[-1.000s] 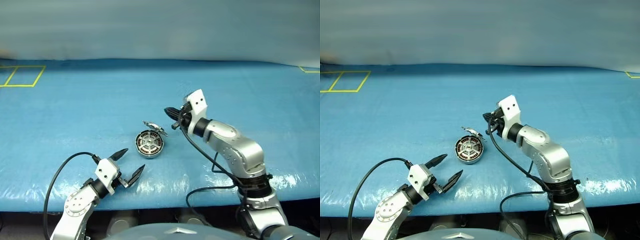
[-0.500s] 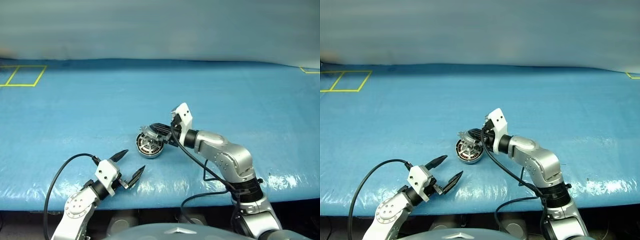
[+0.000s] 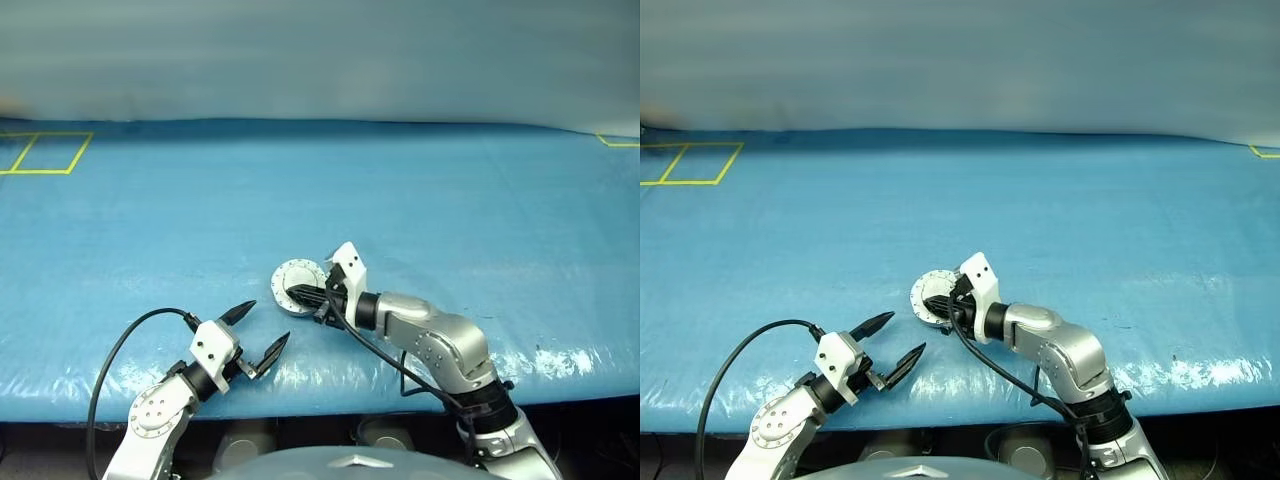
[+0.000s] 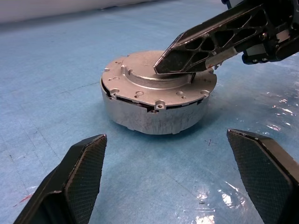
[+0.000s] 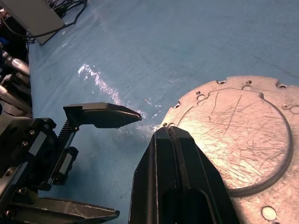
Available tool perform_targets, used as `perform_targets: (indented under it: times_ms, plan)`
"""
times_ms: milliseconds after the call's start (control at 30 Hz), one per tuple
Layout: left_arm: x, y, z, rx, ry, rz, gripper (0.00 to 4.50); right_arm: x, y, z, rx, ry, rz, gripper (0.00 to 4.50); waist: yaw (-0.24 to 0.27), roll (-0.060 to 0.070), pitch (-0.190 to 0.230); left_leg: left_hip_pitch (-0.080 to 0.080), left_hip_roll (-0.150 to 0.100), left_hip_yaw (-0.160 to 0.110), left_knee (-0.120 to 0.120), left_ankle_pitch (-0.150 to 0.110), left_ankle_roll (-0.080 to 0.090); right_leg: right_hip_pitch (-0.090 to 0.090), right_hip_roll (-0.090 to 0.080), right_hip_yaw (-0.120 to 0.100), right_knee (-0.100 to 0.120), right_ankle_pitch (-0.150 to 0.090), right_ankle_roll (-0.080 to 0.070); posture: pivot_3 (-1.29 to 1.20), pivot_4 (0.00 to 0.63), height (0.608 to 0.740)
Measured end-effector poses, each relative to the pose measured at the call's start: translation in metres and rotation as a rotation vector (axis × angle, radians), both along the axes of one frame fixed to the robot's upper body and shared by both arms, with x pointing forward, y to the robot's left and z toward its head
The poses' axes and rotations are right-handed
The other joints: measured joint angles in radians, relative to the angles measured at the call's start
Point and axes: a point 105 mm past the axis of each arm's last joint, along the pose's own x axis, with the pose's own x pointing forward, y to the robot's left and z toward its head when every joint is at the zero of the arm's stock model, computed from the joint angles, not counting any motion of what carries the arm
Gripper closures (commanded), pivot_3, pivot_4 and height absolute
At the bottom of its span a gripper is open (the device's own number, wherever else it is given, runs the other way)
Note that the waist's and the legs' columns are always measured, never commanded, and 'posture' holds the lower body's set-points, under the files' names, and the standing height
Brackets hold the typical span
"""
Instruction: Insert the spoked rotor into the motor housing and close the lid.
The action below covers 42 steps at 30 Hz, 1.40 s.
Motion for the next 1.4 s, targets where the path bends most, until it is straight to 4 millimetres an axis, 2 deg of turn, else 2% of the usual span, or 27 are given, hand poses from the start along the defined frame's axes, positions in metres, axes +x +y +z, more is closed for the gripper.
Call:
perform_targets:
  times_ms: [100,200,267,367,600,767,1367,1400]
  plan:
    - [-0.001,0.001,-0.001,0.001,0.003,0.002,0.0,-0.003,-0.003,0.009,-0.01,-0.064,-0.003,4.48,0.001,0.0,0.0,0.0,0.0,0.0,0.0,0.0,0.0,0.0,0.0,0.0,0.0,0.0,0.0,0.0,0.15,0.74]
    - [-0.001,0.001,-0.001,0.001,0.001,0.004,0.0,0.001,-0.009,0.035,-0.017,-0.227,-0.034,3.89,0.001,0.0,0.0,0.0,0.0,0.0,0.0,0.0,0.0,0.0,0.0,0.0,0.0,0.0,0.0,0.0,0.15,0.74]
    - [-0.002,0.001,-0.001,0.001,0.003,0.006,0.0,0.002,-0.012,0.045,-0.03,-0.292,-0.063,3.2,0.001,0.0,0.0,0.0,0.0,0.0,0.0,0.0,0.0,0.0,0.0,0.0,0.0,0.0,0.0,0.0,0.15,0.74]
    - [-0.002,0.001,-0.001,0.002,0.005,0.008,0.0,0.002,-0.013,0.047,-0.041,-0.311,-0.089,2.23,0.002,0.0,0.0,0.0,0.0,0.0,0.0,0.0,0.0,0.0,0.0,0.0,0.0,0.0,0.0,0.0,0.15,0.74]
    - [-0.001,0.001,0.0,0.002,-0.001,0.005,0.0,-0.004,-0.002,0.03,-0.081,-0.281,-0.101,0.01,0.001,0.0,0.0,0.0,0.0,0.0,0.0,0.0,0.0,0.0,0.0,0.0,0.0,0.0,0.0,0.0,0.15,0.74]
    - [-0.002,0.001,-0.001,0.002,0.002,0.004,0.0,0.003,0.001,0.017,-0.13,-0.291,-0.135,0.01,0.002,0.0,0.0,0.0,0.0,0.0,0.0,0.0,0.0,-0.001,0.0,0.0,-0.001,0.0,0.0,0.0,0.15,0.74]
    - [-0.002,0.001,-0.001,0.002,0.005,0.004,0.0,0.013,0.001,-0.003,-0.197,-0.282,-0.193,0.01,0.001,0.0,0.0,0.001,0.0,0.0,-0.001,0.0,0.0,0.0,0.0,0.0,0.0,0.0,0.0,0.0,0.15,0.74]
    - [-0.003,0.001,-0.001,0.002,0.005,0.004,0.0,0.013,0.002,-0.004,-0.194,-0.281,-0.192,0.18,0.001,0.0,0.0,0.002,0.0,0.0,-0.001,0.0,0.0,0.0,0.0,0.0,0.0,0.0,0.0,0.0,0.15,0.74]
